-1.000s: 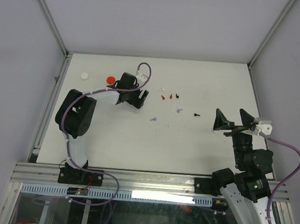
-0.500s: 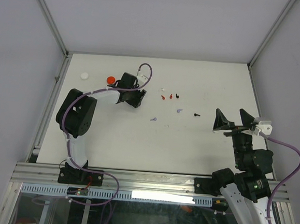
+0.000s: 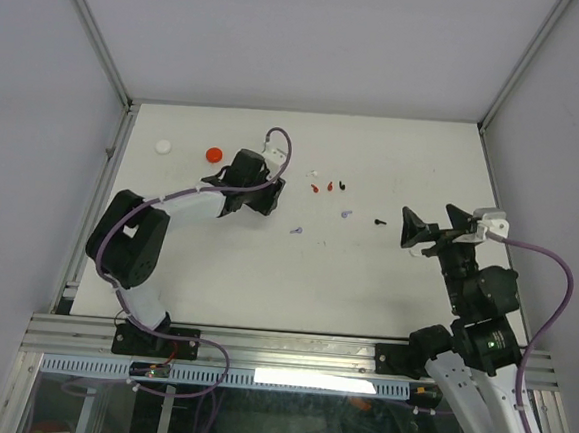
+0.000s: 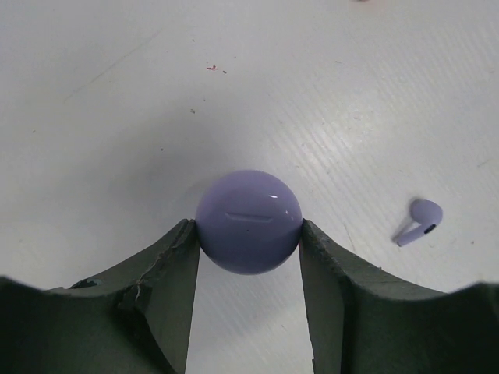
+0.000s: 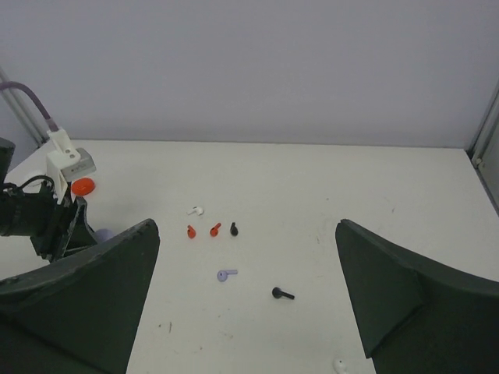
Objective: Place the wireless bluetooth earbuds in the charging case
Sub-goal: Pick up the charging case at the center of the board.
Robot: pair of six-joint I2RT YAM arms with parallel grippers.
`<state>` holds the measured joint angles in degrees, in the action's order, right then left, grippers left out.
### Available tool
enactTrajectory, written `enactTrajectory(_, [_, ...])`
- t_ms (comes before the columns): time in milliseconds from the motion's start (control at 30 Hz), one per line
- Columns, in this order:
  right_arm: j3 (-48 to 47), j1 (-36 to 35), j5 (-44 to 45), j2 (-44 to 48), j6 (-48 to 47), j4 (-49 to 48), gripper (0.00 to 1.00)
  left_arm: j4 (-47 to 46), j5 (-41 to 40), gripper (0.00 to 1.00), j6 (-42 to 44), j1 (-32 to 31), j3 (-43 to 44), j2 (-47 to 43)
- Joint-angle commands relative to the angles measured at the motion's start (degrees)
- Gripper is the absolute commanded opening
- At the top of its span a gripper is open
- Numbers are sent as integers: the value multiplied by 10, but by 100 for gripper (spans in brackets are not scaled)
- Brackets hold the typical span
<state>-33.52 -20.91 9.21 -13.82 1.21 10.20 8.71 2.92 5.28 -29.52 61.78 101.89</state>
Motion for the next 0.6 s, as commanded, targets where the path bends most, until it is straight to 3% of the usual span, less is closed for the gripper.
enactTrajectory(0, [-46, 2, -54, -50, 23, -1, 99, -85, -38, 35, -47, -21, -38, -87])
enactTrajectory(267, [-133, 2, -168, -170, 37, 47, 99, -176, -71, 36, -94, -72, -125, -192])
enactTrajectory(567, [-208, 1, -302, -286, 65, 69, 99, -255, -114, 28, -85, -166, -187, -288])
